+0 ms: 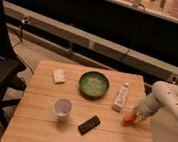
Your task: Drag the pepper across the table
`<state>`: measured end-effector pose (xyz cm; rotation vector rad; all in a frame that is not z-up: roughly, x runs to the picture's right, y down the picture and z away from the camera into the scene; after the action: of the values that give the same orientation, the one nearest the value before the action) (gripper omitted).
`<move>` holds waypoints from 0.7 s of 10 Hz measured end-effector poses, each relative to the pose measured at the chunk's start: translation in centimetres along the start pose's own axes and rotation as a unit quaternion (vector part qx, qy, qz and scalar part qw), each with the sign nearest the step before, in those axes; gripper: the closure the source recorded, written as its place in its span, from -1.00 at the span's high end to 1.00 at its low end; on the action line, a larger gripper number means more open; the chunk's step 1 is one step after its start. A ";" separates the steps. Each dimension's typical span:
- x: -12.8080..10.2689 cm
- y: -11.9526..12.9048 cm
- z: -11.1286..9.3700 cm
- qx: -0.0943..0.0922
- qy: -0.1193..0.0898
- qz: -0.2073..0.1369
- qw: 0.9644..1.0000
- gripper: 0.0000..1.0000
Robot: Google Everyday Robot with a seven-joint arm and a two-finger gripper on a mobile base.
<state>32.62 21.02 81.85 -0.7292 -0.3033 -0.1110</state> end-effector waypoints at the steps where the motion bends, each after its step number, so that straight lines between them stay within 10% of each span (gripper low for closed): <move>1: 0.0 0.0 0.0 0.000 0.000 0.000 1.000 -1.00; 7: 0.3 -0.5 -0.2 0.004 -0.005 0.007 1.000 -1.00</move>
<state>32.84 20.49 82.12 -0.7248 -0.3084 -0.0920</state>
